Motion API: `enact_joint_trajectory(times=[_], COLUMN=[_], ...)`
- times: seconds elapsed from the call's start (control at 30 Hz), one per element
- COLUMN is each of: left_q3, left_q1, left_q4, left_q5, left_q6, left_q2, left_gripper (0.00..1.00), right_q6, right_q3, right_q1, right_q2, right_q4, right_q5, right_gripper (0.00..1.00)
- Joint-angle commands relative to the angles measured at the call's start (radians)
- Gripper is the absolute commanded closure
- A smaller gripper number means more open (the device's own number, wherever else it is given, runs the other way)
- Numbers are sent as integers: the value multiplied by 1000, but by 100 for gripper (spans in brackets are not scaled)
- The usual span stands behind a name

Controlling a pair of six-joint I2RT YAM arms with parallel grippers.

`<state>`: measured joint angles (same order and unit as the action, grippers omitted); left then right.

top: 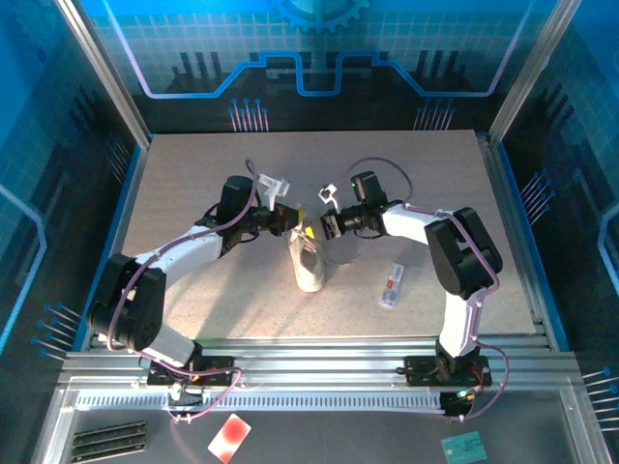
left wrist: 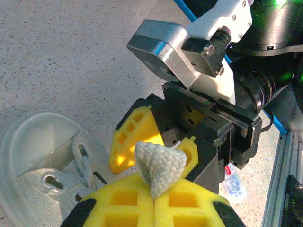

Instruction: Tie the shoes

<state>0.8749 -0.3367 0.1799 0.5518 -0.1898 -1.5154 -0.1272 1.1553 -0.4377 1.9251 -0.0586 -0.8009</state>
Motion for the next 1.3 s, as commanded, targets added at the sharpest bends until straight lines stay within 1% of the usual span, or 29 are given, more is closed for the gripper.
enact_joint_trajectory(times=[0.0, 0.2, 0.33, 0.5, 0.63, 0.73, 0.8, 0.9, 0.93, 1.07, 1.27], left_q3=[34, 54, 58, 55, 56, 56, 58, 59, 58, 52, 50], left_q1=[2, 2, 2, 2, 2, 2, 2, 3, 3, 4, 4], left_q4=[-22, -26, -31, -41, -56, -60, -63, -71, -73, -87, -89], left_q5=[37, 51, 54, 56, 53, 51, 51, 50, 49, 37, 24], left_q6=[36, 35, 38, 51, 65, 71, 72, 75, 77, 82, 68], left_q2=[1, -14, -14, -9, -11, -13, -13, -14, -12, -7, -14], left_gripper=[100, 100, 100, 100, 100, 100, 100, 100, 100, 100, 100], right_q6=[45, 74, 110, 131, 155, 169, 170, 168, 164, 140, 121], right_q3=[47, 91, 155, 213, 225, 231, 225, 206, 194, 131, 29], right_q1=[-7, -28, -42, -51, -62, -66, -65, -62, -60, -51, -41], right_q2=[10, 32, 67, 103, 107, 104, 98, 75, 63, -2, -99], right_q4=[45, 105, 190, 264, 300, 328, 335, 325, 314, 250, 124], right_q5=[-13, 38, 85, 97, 98, 101, 106, 110, 114, 141, 155], right_gripper=[55, 55, 58, 61, 62, 68, 77, 90, 92, 94, 94])
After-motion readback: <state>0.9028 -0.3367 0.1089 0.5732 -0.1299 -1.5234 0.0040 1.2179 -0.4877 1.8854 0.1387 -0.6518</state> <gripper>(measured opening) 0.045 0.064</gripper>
